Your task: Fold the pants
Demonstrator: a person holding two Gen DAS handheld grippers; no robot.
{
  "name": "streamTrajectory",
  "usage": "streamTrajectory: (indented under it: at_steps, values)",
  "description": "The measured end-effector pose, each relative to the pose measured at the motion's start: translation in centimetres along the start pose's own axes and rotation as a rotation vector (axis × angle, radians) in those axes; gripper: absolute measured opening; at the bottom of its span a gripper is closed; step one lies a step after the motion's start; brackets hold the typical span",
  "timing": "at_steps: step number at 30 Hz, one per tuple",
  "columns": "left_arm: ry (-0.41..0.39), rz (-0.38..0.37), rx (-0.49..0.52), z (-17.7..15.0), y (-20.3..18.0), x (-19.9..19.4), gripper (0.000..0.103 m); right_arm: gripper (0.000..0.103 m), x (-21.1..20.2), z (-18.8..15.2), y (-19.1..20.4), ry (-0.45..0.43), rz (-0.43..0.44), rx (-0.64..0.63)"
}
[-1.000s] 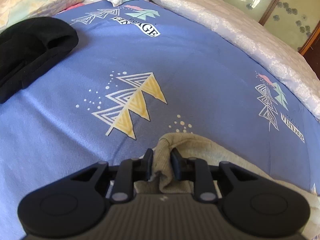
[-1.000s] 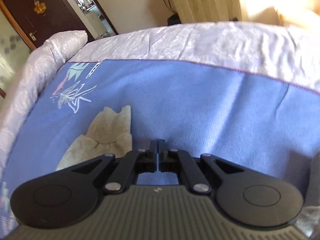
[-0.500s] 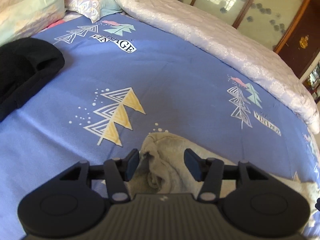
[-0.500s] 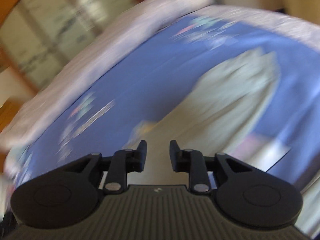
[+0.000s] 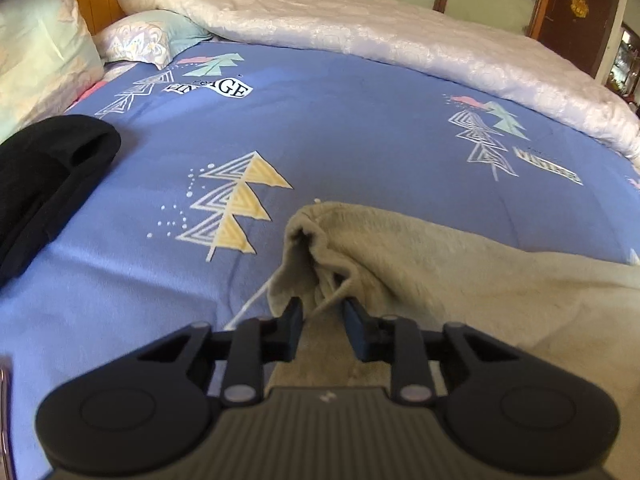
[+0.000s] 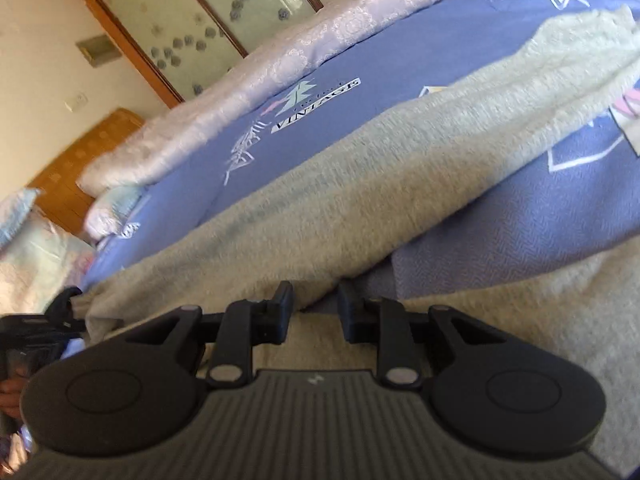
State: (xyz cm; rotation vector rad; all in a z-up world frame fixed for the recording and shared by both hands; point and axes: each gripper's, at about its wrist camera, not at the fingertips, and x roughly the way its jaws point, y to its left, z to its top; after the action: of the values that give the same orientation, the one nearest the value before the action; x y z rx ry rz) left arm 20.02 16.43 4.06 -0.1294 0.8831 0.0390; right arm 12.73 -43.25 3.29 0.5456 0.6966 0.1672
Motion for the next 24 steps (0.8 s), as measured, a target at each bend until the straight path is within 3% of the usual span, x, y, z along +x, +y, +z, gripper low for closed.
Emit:
streamTrajectory:
  at_steps: [6,9,11,13,16,17,18,19,20,22,24]
  values:
    - [-0.062,0.132,-0.168,1.0,2.9,0.2,0.007,0.027,-0.9,-0.2,-0.8,-0.001,0.038,0.044]
    - [-0.031,0.163,-0.284,1.0,5.4,1.1,0.007,0.027,-0.8,-0.7,-0.5,-0.004,0.035,0.035]
    - [-0.005,0.179,-0.296,0.8,5.8,1.9,0.007,0.027,-0.8,-1.0,-0.4,-0.003,0.037,0.034]
    - [0.016,0.252,-0.270,0.7,5.6,2.3,0.008,0.027,-0.8,-1.1,-0.4,-0.004,0.037,0.037]
    - [-0.009,0.163,-0.309,1.0,6.1,1.1,0.010,0.027,-0.7,-1.1,-0.4,0.000,0.037,0.042]
    - [-0.037,0.157,-0.290,1.3,5.9,0.5,0.013,0.027,-0.8,-1.0,-0.5,0.005,0.039,0.047]
    - [-0.066,0.154,-0.250,1.6,5.6,0.2,0.022,0.027,-0.7,-0.9,-0.6,0.011,0.045,0.056]
    - [-0.097,0.154,-0.177,2.2,4.8,-0.2,0.033,0.027,-0.7,-0.8,-0.7,0.015,0.053,0.069]
    - [-0.121,0.158,-0.102,2.6,3.8,-0.4,0.038,0.027,-0.8,-0.7,-1.0,0.019,0.062,0.086]
    - [-0.164,0.168,0.088,3.1,1.2,-0.6,0.055,0.027,-1.0,-0.3,-1.7,0.041,0.082,0.128]
    - [-0.192,0.165,0.298,3.0,-1.7,-0.3,0.058,0.028,-1.6,0.3,-2.1,0.067,0.091,0.159]
